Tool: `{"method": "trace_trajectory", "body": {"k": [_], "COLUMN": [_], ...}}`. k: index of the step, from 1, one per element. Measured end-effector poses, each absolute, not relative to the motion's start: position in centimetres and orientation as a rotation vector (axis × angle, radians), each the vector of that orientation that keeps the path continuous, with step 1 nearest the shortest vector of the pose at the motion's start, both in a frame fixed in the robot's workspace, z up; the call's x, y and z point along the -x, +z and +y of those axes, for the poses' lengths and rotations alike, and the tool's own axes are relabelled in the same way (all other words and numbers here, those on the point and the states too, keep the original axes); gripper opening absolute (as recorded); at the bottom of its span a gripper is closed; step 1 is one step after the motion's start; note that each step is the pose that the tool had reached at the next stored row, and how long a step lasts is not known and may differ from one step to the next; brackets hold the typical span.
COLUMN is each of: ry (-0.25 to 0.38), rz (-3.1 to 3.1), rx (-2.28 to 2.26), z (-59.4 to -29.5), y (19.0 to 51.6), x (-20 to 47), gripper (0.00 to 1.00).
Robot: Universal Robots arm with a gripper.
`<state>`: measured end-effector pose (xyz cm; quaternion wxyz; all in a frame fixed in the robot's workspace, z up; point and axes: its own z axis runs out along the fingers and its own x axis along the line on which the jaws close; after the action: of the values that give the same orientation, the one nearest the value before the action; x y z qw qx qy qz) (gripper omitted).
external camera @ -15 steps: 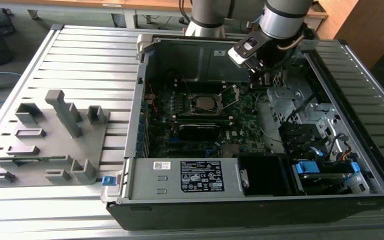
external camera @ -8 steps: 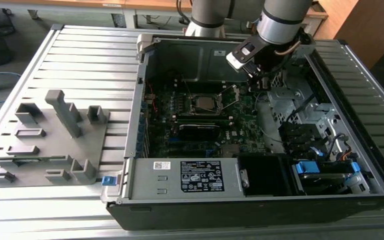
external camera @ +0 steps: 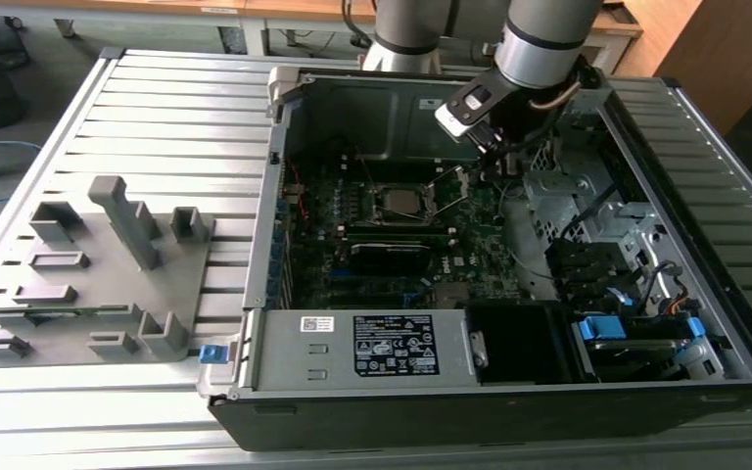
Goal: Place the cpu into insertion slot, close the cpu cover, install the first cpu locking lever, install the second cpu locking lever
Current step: 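Close the cpu cover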
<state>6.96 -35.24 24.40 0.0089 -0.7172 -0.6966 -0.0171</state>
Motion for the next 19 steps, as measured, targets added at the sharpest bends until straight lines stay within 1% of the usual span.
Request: {"method": "trace_trajectory", "body": {"k": [13, 19], "ry": [-0.064, -0.066], "rz": [-2.171, -2.17], "rx": [2.235, 2.234], "z": [-34.5, -34.5], "y": [24.0, 23.9], "x": [-6.9, -5.6], "gripper": [0.1, 0.1]}}
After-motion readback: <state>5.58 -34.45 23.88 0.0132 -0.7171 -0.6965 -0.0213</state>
